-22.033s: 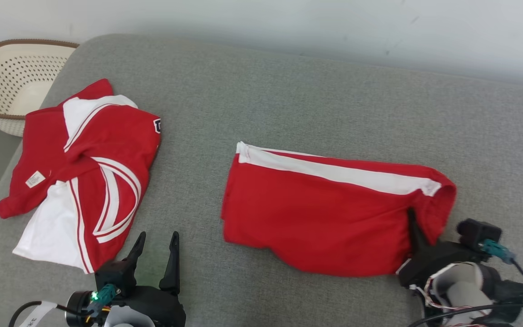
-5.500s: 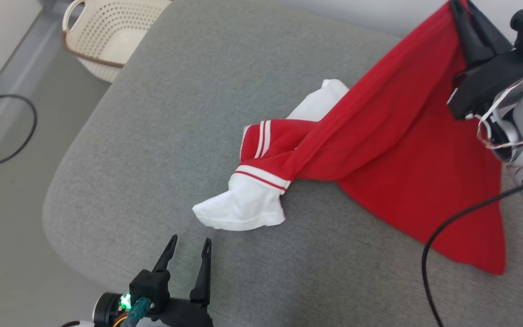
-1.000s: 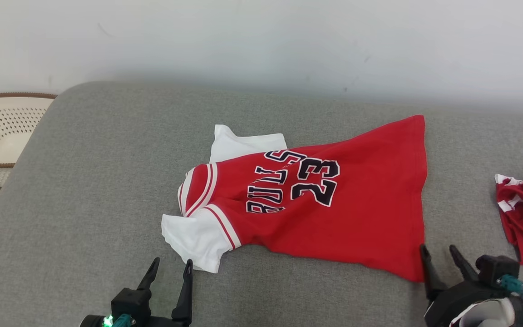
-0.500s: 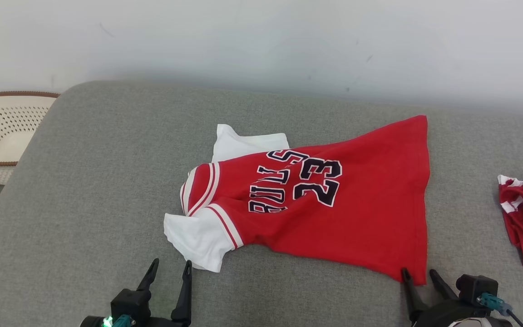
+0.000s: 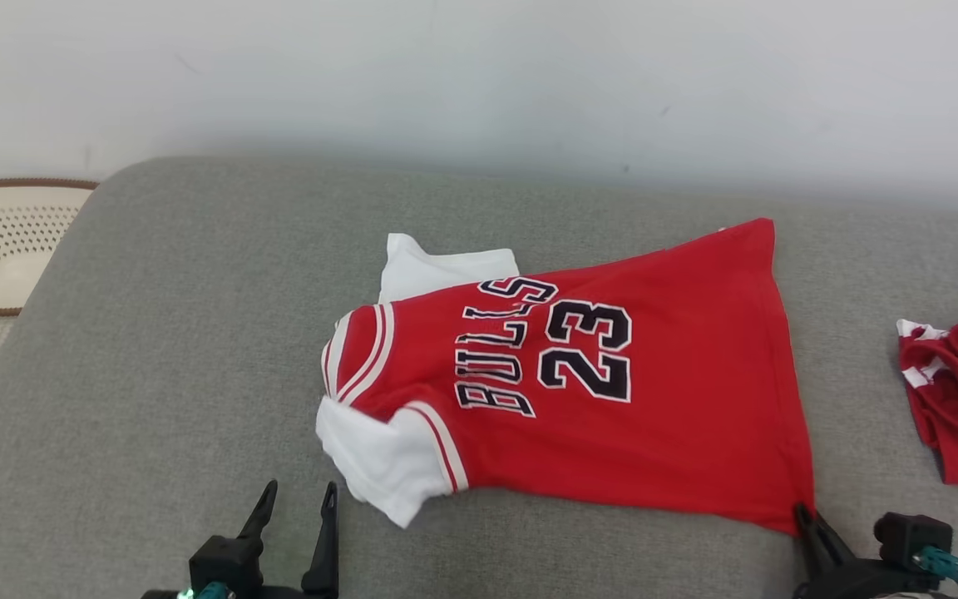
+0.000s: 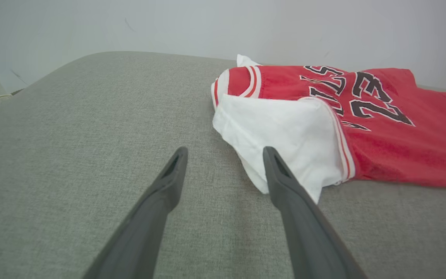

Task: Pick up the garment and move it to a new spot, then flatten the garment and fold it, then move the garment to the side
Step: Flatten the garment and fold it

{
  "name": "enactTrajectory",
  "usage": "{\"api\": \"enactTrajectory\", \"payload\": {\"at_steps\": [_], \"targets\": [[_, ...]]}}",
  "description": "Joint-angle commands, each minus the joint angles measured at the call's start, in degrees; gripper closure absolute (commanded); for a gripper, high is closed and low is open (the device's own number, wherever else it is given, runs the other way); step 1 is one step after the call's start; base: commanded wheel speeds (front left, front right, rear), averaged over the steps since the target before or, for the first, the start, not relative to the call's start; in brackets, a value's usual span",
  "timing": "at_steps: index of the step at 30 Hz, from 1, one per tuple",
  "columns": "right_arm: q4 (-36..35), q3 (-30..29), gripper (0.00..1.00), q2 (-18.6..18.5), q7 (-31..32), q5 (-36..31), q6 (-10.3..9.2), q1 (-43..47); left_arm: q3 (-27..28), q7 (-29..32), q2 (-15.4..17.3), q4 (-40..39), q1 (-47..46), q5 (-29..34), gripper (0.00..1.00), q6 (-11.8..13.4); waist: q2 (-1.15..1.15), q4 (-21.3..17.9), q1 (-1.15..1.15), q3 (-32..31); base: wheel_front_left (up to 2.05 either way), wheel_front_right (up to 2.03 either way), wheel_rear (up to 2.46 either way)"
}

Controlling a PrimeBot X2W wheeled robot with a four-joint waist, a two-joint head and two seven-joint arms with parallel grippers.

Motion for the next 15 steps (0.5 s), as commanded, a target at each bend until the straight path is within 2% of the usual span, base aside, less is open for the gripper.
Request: {"api": "enactTrajectory", "payload": {"at_steps": [1, 13, 14, 15], "targets": [[-0.1, -0.6, 1.0, -1.3, 0.1, 0.3, -0.08, 1.7, 0.3, -0.1, 0.1, 0.4, 1.4, -0.2, 0.0, 0.2, 0.0, -0.9, 0.0, -0.7, 0.0, 0.0, 0.0], [0.5, 0.1, 1.0, -3.3, 0.0, 1.0, -0.08, 2.0, 0.4, -0.1, 0.1, 2.3, 1.2, -3.5, 0.0, -0.4, 0.0, -3.1, 0.0, -1.9, 0.0, 0.0, 0.0], [0.6, -0.3, 0.8, -3.3, 0.0, 0.9, -0.08, 1.9, 0.3, -0.1, 0.1, 2.5, 1.3, -3.5, 0.0, -0.3, 0.0, -3.2, 0.0, -2.0, 0.0, 0.0, 0.0], [0.7, -0.9, 0.12, -3.3, 0.0, 0.8, -0.08, 1.9, 0.3, -0.1, 0.1, 2.7, 1.4, -3.5, 0.0, -0.4, 0.0, -3.2, 0.0, -2.2, 0.0, 0.0, 0.0]]}}
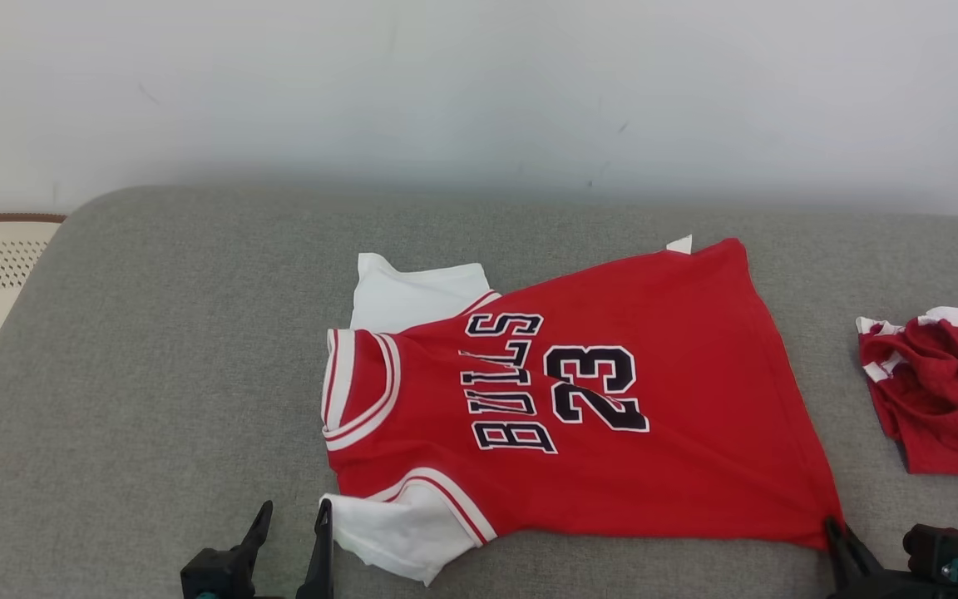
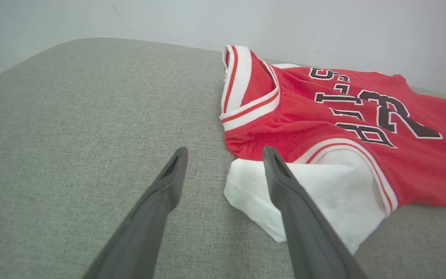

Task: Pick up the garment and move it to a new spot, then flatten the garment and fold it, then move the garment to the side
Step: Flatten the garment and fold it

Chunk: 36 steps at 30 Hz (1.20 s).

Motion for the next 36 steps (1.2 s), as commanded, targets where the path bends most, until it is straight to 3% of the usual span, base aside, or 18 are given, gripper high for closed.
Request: {"api": "enactTrajectory", "payload": {"at_steps": [1, 5, 9, 20, 28, 29, 30, 31, 36], "targets": [[0.1, -0.6, 0.0, -0.3, 0.0, -0.2, -0.08, -0.2, 0.0, -0.1, 0.1, 0.3, 0.8, -0.2, 0.0, 0.0, 0.0, -0.2, 0.0, -0.3, 0.0, 0.0, 0.0], [-1.7, -2.1, 0.0, -0.1, 0.0, -2.0, -0.07, -0.3, 1.0, -0.1, 0.1, 0.5, 0.6, -0.9, 0.0, 0.2, 0.0, -0.6, 0.0, -0.4, 0.0, 0.0, 0.0], [-3.8, -3.8, 0.0, 0.4, 0.0, -3.9, -0.07, -0.1, 2.0, -0.1, 0.1, 2.8, -2.3, -0.4, 0.0, -1.5, 0.0, -1.5, 0.0, 0.2, 0.0, 0.0, 0.0], [-7.3, -6.7, 0.0, 1.8, 0.0, -8.2, -0.07, -1.0, 1.5, -0.1, 0.1, 21.7, -14.4, 1.3, 0.0, -5.6, 0.0, -5.6, 0.0, 4.0, 0.0, 0.0, 0.0], [-8.0, -7.5, 0.0, 2.3, 0.0, -8.8, -0.07, -1.4, 1.8, -0.1, 0.2, 26.1, -19.4, 3.4, 0.0, -5.2, 0.0, -7.0, 0.0, 5.8, 0.0, 0.0, 0.0], [-8.1, -7.6, 0.0, 2.3, 0.0, -8.8, -0.07, -1.5, 1.9, -0.1, 0.3, 26.3, -19.7, 3.6, 0.19, -5.2, 0.0, -7.0, 0.0, 6.0, 0.0, 0.0, 0.0], [-8.1, -7.6, 0.0, 2.3, 0.0, -8.7, -0.07, -1.6, 2.2, -0.1, 0.4, 26.0, -20.0, 3.7, 0.72, -5.0, 0.0, -7.0, 0.0, 6.2, 0.0, 0.0, 0.0], [-8.1, -7.7, 0.0, 2.4, 0.0, -8.6, -0.07, -1.7, 2.5, -0.1, 0.6, 25.1, -20.3, 3.9, 1.0, -4.7, 0.0, -7.0, 0.0, 6.3, 0.0, 0.0, 0.0], [-8.1, -8.2, 0.0, 2.7, 0.0, -8.5, -0.07, -1.6, 3.8, -0.1, 1.6, 21.2, -21.5, 5.2, 1.0, -3.8, 0.0, -6.3, 0.0, 6.9, 0.0, 0.0, 0.0]]}}
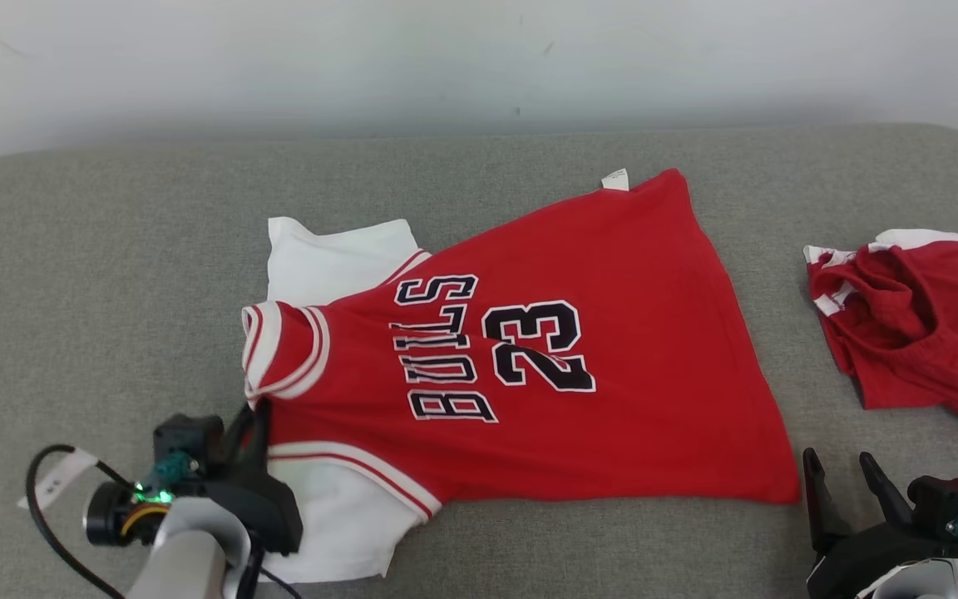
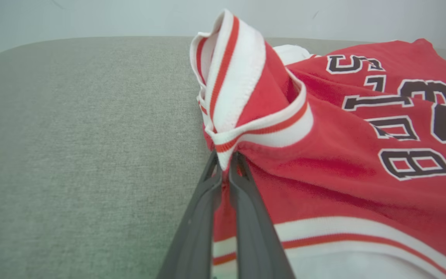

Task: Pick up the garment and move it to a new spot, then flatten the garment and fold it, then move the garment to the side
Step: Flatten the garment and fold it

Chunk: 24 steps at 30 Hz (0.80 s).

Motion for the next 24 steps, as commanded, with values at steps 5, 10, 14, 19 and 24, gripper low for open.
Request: {"api": "enactTrajectory", "payload": {"at_steps": [5, 10, 14, 19, 24], "targets": [[-0.4, 0.4, 0.0, 0.5, 0.0, 0.0, -0.06, -1.4, 1.6, -0.1, 3.0, -2.0, -4.0, 2.1, 1.0, 1.7, -0.01, 0.0, -0.01, 1.5, 0.0, 0.0, 0.0], [-0.4, 1.4, 0.0, 0.7, 0.0, 0.3, -0.06, -2.6, 2.1, -0.1, 5.2, -1.5, -6.7, 3.4, 1.0, 2.4, -0.01, -1.2, -0.01, 2.8, 0.0, 0.0, 0.0], [-0.9, 1.6, 0.0, 1.2, 0.0, 0.6, -0.06, -3.3, 2.6, -0.1, 6.1, 0.0, -7.9, 3.6, 0.0, 2.6, -0.01, -2.2, -0.01, 2.9, 0.0, 0.0, 0.0], [-2.9, 0.5, 0.0, 2.1, 0.0, -0.3, -0.06, -1.8, 4.5, -0.1, 5.4, -0.7, -3.8, 2.3, 0.0, 3.2, -0.01, -2.0, -0.01, 1.1, 0.0, 0.0, 0.0], [-5.2, -0.8, 0.0, 3.3, 0.0, -0.9, -0.06, 0.3, 4.4, -0.1, 3.7, -6.1, 2.8, 3.7, 0.0, 3.4, -0.01, -0.5, -0.01, -2.1, 0.0, 0.0, 0.0]]}}
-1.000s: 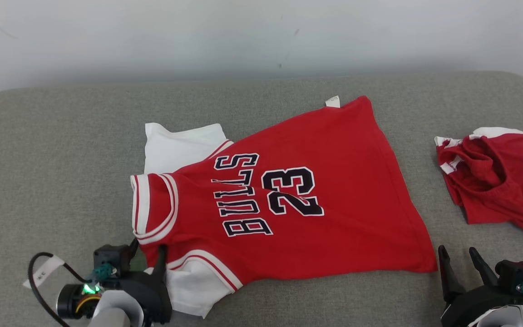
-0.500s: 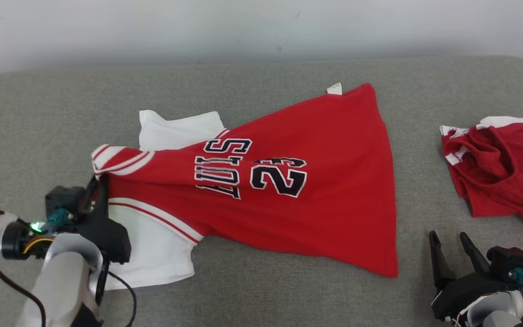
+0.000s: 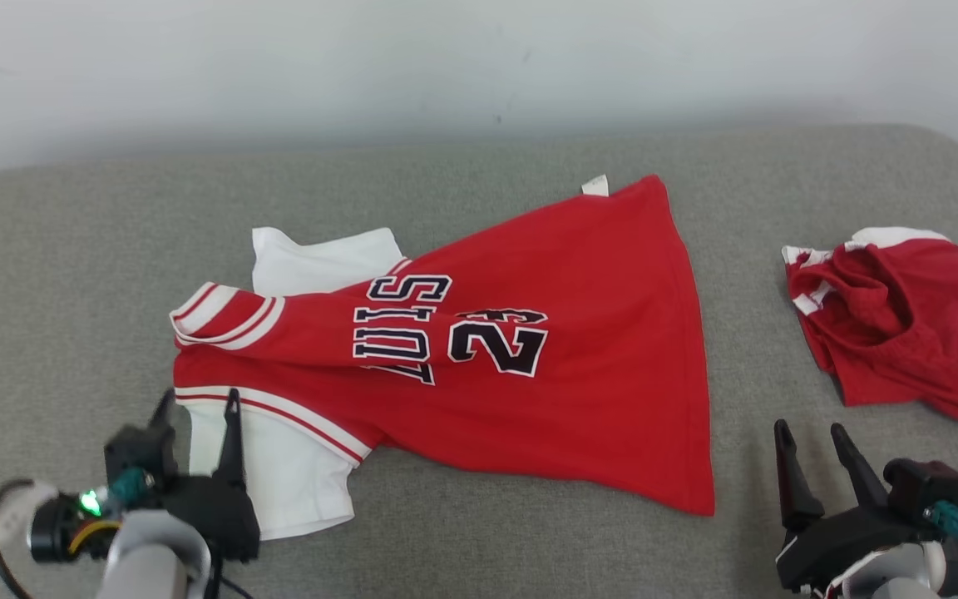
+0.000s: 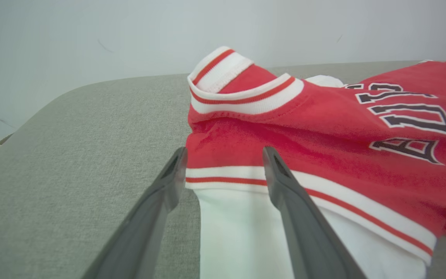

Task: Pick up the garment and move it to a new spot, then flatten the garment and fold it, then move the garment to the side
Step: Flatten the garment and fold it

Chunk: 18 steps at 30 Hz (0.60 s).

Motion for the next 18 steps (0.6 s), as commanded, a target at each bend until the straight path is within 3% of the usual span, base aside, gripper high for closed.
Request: {"api": "enactTrajectory", "payload": {"at_steps": [1, 12, 18], "targets": [[-0.3, -0.1, 0.0, 0.2, 0.0, -0.4, -0.06, 1.1, 0.1, -0.1, -0.2, -0.8, 2.2, 0.1, 0.0, 0.4, -0.01, 1.4, 0.0, -2.2, 0.0, 0.0, 0.0], [-3.6, 0.6, 0.0, 2.8, 0.0, -3.8, -0.06, 4.8, 3.1, -0.1, -3.2, -13.8, 17.4, -0.2, 0.0, 1.4, -0.01, 3.5, 0.0, -6.8, 0.0, 0.0, 0.0], [-5.0, 0.7, 0.0, 3.9, 0.0, -4.6, -0.06, 6.4, 4.4, -0.1, -3.7, -16.7, 22.0, 0.6, 0.0, 1.3, -0.01, 3.9, 0.0, -8.1, 0.0, 0.0, 0.0]]}}
